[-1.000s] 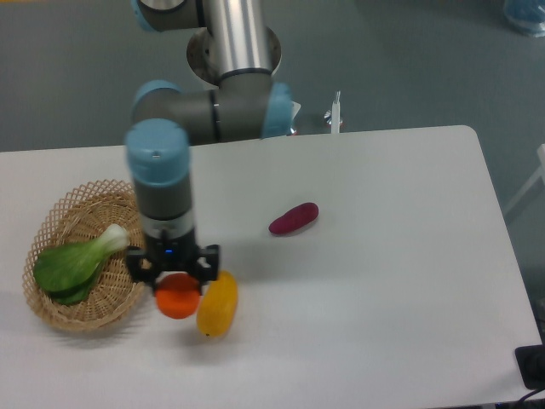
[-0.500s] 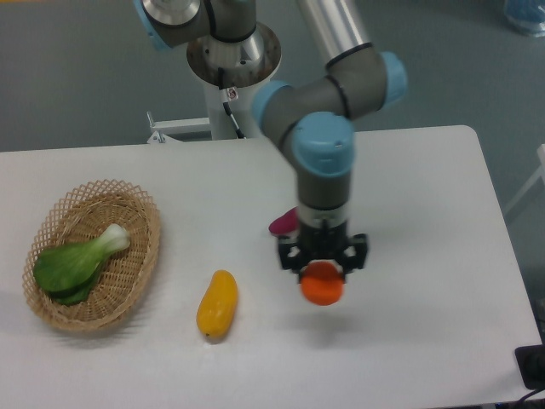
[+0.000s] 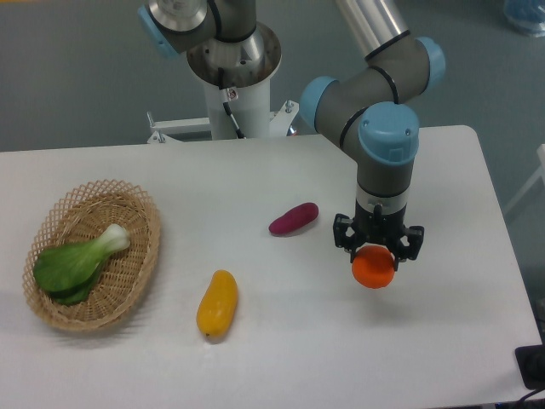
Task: Pick up the orange from the basket
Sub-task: 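Hold the orange raised above the table beside the sweet potato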
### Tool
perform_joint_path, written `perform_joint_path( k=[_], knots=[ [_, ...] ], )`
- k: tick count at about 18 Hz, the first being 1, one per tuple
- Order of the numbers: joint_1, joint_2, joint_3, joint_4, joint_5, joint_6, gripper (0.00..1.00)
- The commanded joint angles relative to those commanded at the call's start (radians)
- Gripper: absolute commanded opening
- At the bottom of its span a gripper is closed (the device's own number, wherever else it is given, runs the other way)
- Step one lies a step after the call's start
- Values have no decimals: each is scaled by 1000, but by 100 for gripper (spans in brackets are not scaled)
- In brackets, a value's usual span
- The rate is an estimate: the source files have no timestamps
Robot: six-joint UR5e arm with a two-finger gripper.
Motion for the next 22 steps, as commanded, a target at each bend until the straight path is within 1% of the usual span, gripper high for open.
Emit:
perform_joint_path(
  k=[4,7,14,15,18,20,22],
  knots=[
    [8,3,3,0,5,69,53],
    [5,2,9,-3,12,153,53],
    [5,5,17,-8,40,226,53],
    [5,8,18,-18,41,239,53],
    [6,12,35,-87,41,293,53],
    [8,12,40,-107,67,295,54],
    [6,11,38,-110,81,295,54]
  ],
)
